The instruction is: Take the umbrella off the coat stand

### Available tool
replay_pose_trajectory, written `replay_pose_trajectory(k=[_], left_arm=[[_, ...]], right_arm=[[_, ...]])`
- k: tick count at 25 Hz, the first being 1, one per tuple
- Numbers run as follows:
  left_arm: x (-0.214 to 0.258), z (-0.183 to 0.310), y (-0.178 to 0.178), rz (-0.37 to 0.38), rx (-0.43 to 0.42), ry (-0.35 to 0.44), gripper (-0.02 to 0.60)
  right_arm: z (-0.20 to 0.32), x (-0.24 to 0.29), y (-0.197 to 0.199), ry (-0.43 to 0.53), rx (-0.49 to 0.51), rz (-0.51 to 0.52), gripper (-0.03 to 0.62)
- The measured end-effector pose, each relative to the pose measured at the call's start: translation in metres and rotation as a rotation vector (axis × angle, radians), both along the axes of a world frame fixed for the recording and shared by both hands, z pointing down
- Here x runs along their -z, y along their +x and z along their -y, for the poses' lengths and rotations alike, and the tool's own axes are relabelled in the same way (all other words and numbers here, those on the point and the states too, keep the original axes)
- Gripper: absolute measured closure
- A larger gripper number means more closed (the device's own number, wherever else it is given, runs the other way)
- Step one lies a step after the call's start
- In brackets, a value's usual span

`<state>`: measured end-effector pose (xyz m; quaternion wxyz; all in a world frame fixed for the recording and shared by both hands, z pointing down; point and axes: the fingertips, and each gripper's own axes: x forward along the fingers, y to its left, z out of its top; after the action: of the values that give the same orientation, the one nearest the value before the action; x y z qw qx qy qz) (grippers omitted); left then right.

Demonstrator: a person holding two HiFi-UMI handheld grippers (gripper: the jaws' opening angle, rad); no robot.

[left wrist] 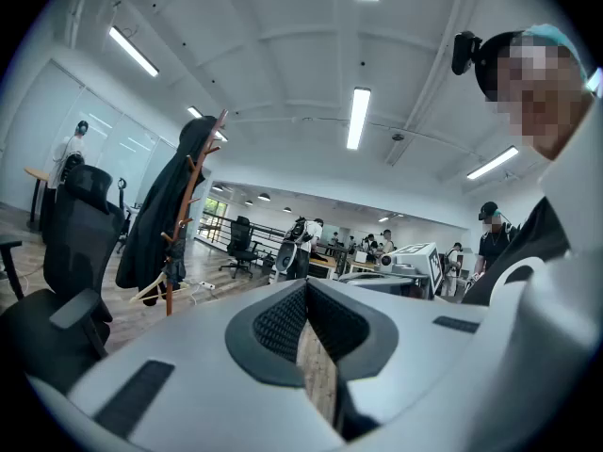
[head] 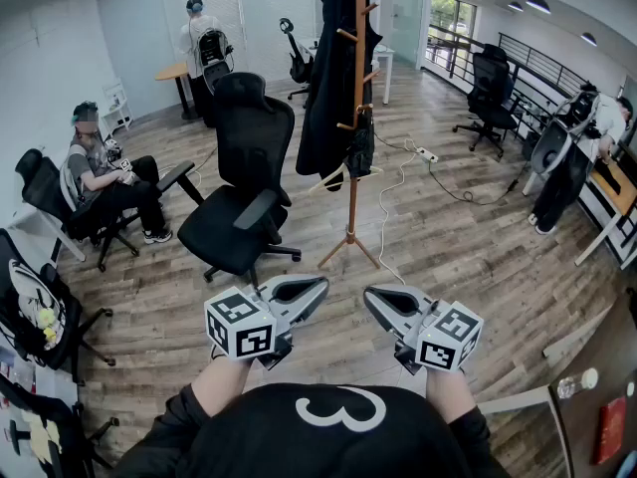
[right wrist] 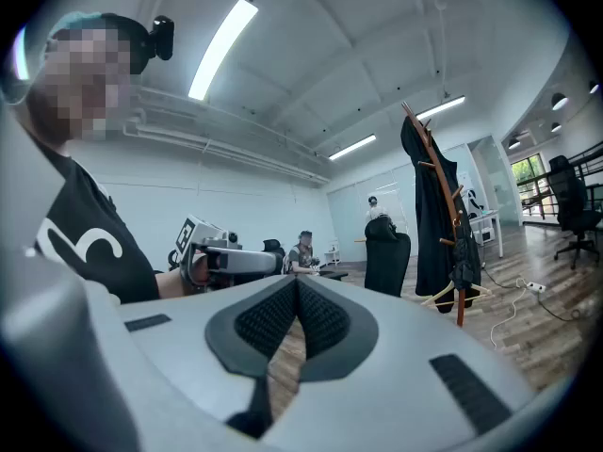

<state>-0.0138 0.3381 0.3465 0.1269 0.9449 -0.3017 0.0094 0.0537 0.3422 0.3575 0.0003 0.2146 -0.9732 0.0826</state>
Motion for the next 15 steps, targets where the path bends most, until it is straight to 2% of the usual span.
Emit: replay_pose_trajectory(k=[8,15], left_arm=[[0.000,-0.012,0.012,0.008,-0.007,-0.001,0.566],[-0.009,-0.010,0.015,0.022,-0.009,-0.022,0.566]], right_arm=[[-0.015,0.000,0.013,-0.019,-0.001,0.008,0.569],[-0.006,-0.007,0.019,-0.040,-0.022,0.000,0.569]])
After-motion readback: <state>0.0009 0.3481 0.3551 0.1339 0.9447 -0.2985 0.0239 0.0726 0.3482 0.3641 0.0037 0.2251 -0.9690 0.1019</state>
